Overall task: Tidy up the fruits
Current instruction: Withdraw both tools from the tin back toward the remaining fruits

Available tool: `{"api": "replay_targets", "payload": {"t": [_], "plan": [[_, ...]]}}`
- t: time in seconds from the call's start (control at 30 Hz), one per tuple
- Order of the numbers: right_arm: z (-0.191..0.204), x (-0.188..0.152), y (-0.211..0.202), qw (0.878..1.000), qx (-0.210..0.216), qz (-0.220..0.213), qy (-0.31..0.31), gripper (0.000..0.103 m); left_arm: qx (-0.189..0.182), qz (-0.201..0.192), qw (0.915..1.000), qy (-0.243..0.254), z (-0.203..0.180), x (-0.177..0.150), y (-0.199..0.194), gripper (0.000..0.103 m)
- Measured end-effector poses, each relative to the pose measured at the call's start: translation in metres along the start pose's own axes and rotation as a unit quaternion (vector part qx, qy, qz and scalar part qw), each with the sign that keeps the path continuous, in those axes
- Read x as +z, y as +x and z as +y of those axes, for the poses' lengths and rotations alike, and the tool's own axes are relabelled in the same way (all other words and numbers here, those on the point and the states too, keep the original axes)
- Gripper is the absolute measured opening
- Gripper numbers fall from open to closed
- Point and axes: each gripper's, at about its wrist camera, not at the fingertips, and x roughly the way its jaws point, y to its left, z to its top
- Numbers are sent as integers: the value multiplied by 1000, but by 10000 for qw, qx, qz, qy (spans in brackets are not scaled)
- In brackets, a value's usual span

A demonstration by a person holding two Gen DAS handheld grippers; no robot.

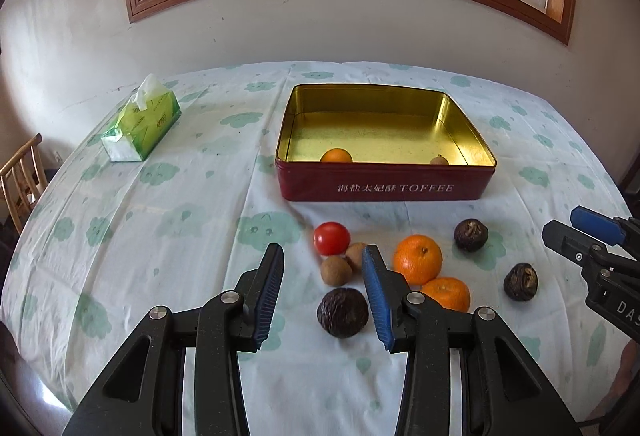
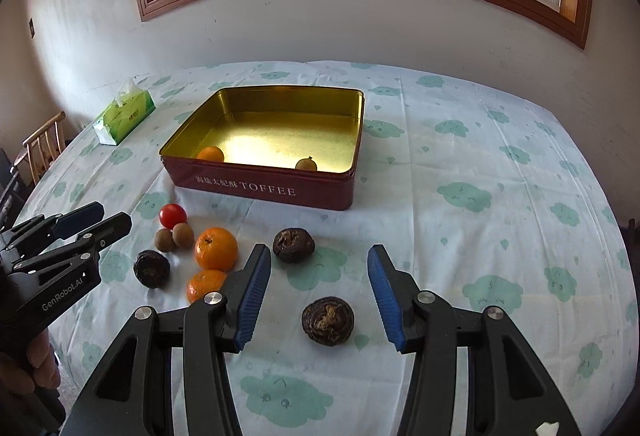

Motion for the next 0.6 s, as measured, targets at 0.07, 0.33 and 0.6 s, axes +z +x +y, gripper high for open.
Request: {"api": "replay_targets", "payload": {"t": [0.07,0.33,0.6], "plan": [[0,-12,-6,10000,-6,11,15,48,7,14,10000,-2,0,-11,-6,43],[4,-43,-18,9999,46,94,56,48,65,45,10000,-9,-1,-43,-19,43],[0,-55,-15,9996,98,200,184,48,47,195,9998,-11,-5,-58,-13,43]]}}
